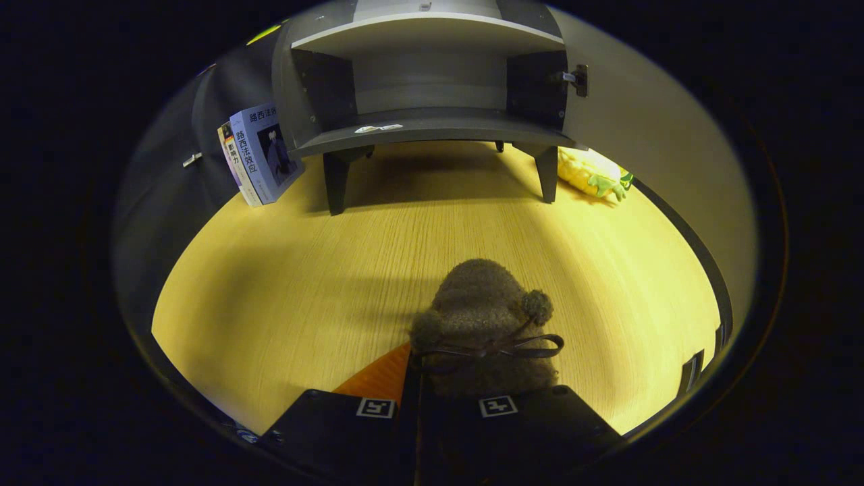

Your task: Open the shoe cabinet door, grab the shoes and put them into the shoe cabinet, then close the shoe cabinet door.

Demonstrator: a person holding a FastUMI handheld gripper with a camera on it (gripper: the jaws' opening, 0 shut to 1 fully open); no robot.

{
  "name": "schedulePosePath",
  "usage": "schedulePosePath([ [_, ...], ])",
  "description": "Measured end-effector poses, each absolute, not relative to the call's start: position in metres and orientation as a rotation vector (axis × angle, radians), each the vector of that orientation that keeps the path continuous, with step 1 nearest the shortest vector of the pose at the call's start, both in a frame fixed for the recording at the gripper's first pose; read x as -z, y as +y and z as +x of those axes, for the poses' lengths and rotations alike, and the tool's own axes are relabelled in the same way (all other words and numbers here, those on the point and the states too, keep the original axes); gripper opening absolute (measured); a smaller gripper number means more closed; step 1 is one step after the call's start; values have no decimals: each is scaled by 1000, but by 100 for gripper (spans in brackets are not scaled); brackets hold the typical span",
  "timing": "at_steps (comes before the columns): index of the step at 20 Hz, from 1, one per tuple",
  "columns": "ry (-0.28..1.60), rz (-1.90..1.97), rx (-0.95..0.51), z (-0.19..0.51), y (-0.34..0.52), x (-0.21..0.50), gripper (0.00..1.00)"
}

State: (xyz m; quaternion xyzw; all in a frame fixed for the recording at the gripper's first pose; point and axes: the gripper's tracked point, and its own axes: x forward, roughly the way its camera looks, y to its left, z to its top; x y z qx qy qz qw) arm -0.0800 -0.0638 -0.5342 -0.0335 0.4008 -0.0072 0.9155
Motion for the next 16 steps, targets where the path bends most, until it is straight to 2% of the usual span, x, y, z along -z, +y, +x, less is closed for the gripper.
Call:
schedulePosePath([
  [3,800,-49,45,-79,-70,526,6],
  [9,830,-32,38,-77,-68,528,6],
  [16,757,-29,-51,-95,-71,423,6],
])
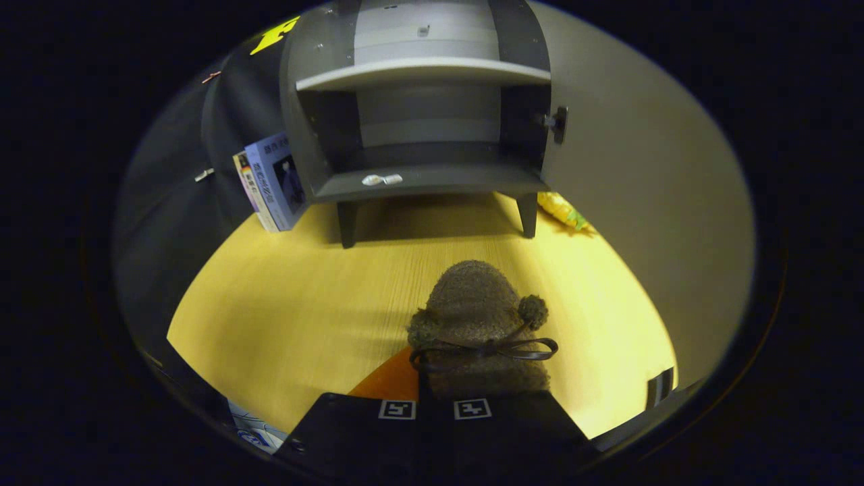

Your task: Open the shoe cabinet door, grab the shoes and put them into the shoe cabinet, then close the shoe cabinet door.

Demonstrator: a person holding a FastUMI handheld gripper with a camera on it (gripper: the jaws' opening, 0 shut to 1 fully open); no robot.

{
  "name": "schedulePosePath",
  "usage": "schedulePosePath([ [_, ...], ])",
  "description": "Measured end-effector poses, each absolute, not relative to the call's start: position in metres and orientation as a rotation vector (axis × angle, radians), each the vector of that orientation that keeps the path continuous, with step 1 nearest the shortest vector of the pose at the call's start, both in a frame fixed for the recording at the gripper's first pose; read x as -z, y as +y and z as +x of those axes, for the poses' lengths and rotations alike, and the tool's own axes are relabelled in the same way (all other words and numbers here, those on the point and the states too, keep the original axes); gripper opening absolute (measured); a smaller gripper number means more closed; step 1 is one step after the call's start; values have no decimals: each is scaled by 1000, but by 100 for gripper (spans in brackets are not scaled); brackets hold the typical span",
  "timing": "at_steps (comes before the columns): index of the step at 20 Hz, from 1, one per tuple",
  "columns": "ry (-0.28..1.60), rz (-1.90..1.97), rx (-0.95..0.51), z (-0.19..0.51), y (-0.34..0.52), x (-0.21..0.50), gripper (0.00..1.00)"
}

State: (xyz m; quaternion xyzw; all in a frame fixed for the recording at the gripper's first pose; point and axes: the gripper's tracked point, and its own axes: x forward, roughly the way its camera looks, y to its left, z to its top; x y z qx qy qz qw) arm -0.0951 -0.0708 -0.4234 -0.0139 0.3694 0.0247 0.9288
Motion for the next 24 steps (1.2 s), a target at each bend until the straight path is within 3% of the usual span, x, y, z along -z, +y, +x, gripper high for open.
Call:
schedulePosePath([
  [7,625,7,-159,-100,-66,297,6],
  [24,297,-47,-71,29,-20,115,5],
])
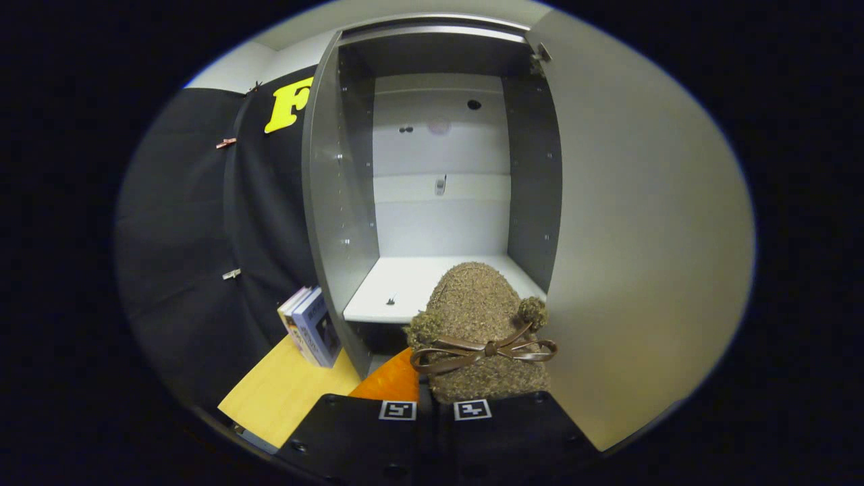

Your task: Open the shoe cabinet door, grab the shoes and put them into the shoe cabinet, then close the shoe cabinet door.

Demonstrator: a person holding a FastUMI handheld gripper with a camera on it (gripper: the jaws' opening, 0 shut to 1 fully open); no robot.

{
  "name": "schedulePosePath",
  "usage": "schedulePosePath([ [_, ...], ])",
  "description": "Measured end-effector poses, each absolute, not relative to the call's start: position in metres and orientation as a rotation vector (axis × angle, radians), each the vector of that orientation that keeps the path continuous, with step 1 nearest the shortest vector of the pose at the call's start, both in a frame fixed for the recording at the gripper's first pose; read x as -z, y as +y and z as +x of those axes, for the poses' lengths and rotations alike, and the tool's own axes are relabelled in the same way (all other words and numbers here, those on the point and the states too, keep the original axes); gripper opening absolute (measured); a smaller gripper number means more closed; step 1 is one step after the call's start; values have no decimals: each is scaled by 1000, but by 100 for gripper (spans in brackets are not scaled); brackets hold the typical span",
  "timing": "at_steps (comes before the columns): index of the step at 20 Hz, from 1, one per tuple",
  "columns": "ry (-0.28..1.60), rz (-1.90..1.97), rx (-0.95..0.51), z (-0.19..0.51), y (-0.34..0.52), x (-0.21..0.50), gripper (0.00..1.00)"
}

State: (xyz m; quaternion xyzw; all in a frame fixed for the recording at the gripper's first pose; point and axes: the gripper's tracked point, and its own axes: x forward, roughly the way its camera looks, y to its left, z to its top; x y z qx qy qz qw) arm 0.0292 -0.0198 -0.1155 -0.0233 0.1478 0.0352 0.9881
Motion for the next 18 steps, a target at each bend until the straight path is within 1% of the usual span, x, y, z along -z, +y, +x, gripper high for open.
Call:
schedulePosePath([
  [4,206,-91,-61,76,-9,73,5],
  [10,157,-86,-24,151,-8,41,5],
  [14,201,-105,-21,215,-5,53,5],
  [18,300,-90,-18,284,-11,90,5],
])
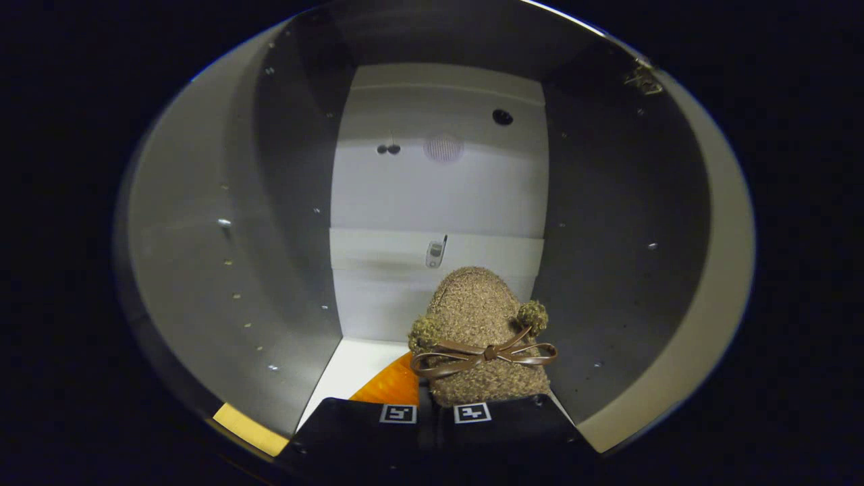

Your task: Open the shoe cabinet door, grab the shoes and put them into the shoe cabinet, then close the shoe cabinet door.

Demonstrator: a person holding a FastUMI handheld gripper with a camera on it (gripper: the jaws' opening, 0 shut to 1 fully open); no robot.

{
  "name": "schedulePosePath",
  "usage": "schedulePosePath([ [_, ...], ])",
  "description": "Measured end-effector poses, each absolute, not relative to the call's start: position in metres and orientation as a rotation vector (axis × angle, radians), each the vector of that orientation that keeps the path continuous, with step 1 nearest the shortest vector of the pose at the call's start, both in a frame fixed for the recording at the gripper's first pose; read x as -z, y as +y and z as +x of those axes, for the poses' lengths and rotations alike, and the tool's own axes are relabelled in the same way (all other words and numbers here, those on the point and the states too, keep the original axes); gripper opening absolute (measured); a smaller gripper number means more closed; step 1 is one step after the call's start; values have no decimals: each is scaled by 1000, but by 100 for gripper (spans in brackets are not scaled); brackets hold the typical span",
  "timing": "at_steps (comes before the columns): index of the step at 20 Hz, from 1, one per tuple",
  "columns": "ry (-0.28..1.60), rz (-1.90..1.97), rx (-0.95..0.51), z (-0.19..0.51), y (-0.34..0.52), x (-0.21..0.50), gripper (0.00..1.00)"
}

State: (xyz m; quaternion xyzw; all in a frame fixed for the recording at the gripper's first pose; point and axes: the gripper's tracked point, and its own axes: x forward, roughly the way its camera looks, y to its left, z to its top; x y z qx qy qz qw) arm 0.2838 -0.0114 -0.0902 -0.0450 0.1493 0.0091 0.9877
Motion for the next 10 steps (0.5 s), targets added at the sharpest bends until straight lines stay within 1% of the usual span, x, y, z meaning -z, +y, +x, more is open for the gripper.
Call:
schedulePosePath([
  [3,348,-51,-12,323,-17,121,5],
  [7,403,-28,6,346,-27,147,5],
  [9,453,-29,21,350,-33,164,12],
  [10,475,-26,22,352,-34,171,13],
])
